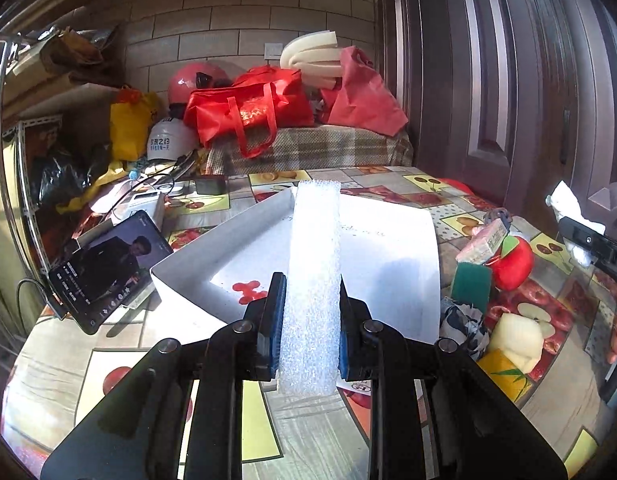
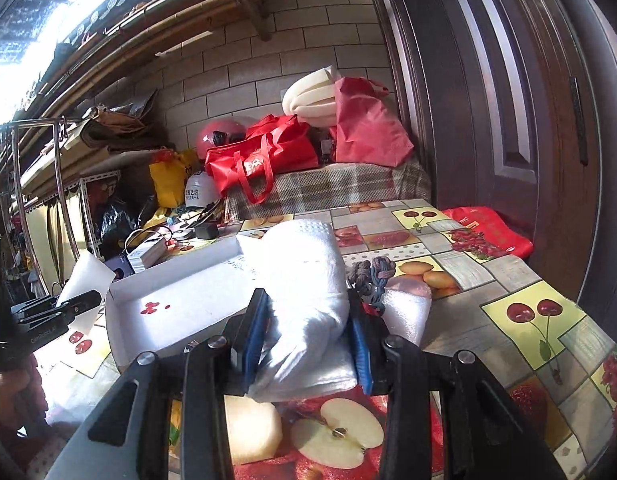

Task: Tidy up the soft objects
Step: 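Lower the foam strip and towel into the white tray and open both grippers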

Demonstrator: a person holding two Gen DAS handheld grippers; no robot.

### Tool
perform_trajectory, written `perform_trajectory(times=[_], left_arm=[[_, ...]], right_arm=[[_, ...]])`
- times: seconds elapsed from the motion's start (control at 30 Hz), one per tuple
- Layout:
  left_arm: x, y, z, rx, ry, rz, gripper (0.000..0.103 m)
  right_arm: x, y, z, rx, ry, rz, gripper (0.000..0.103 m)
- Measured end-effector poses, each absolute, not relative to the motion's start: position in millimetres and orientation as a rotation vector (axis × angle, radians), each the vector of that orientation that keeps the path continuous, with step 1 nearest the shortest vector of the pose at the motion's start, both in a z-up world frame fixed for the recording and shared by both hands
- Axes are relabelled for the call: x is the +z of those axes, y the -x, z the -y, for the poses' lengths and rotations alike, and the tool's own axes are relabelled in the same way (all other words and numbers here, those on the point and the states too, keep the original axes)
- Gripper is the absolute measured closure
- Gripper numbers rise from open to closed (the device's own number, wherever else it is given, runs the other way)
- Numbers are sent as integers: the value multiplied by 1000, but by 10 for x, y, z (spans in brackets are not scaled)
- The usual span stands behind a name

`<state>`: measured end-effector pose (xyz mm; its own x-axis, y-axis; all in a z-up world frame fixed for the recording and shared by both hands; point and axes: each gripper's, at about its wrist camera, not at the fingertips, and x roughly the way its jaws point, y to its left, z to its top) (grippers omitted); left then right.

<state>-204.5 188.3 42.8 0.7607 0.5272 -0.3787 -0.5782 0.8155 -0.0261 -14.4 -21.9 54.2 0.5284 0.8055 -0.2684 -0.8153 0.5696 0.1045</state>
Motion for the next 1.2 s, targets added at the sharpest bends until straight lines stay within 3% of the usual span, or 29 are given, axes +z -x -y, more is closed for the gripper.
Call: perform_trajectory(times=[1.07, 1.13, 1.17, 1.2], left_arm=[[313, 1495, -2540, 635, 306, -485, 83], [301, 1498, -2582, 652, 329, -491, 83], [297, 1507, -2600, 666, 339, -491, 78], [296, 1523, -2622, 673, 350, -490, 61]], right_arm=[[299, 588, -1306, 1114, 297, -446, 64], [246, 599, -1407, 1100, 360, -483, 57], [227, 606, -1435, 1083, 378, -491, 42], [223, 606, -1436, 1072, 384, -492, 23]])
